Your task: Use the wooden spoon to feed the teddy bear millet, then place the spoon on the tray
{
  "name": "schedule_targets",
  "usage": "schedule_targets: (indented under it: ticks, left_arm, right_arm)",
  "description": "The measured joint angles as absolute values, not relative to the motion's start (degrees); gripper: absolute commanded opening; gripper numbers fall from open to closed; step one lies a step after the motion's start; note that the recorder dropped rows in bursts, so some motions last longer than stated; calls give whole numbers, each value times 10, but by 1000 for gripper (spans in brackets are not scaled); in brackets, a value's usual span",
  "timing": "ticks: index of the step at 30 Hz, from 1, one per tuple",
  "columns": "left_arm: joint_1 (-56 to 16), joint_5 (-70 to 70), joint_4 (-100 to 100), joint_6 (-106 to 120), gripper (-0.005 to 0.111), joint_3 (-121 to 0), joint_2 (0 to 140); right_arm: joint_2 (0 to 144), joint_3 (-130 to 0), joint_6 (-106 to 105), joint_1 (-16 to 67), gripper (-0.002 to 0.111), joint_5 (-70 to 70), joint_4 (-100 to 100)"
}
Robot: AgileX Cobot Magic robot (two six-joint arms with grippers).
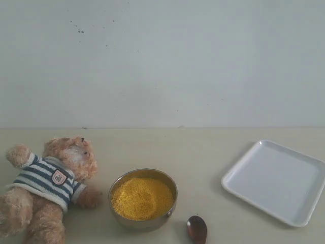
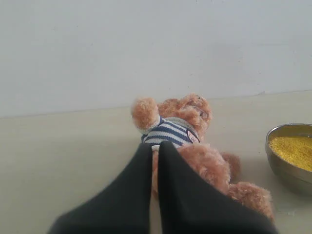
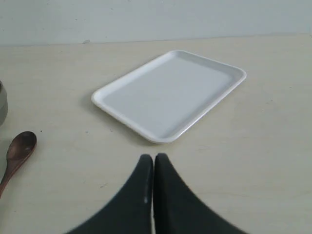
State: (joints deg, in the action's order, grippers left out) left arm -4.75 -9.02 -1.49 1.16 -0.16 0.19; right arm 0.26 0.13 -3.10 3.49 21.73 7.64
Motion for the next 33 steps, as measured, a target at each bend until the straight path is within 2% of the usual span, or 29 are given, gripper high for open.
schedule_targets:
  ticks: [11,16,20,23,25,27,33]
  left_arm:
    - [-48,-86,9,0,4,-2,2]
    - [-48,-32,251,-132,4,-2,2]
    - [-48,-10,346,-155,4,-2,2]
    - [-48,-51,388,-167,4,-8,2]
    - [-48,-122,402,-103,4,-75,2]
    - [-48,-160,402,-23,4,-158,48]
    - [-48,-226,325,56,4,-353,393]
  right_arm:
    - [3,1,-31,35,0,217,76]
    - [3,1,-31,35,0,217,76]
    - [3,1,-31,35,0,217,76]
    - [3,1,-31,35,0,217,76]
    - [3,1,-31,35,0,217,76]
    - [3,1,-31,35,0,217,76]
    - [3,1,-31,35,0,217,76]
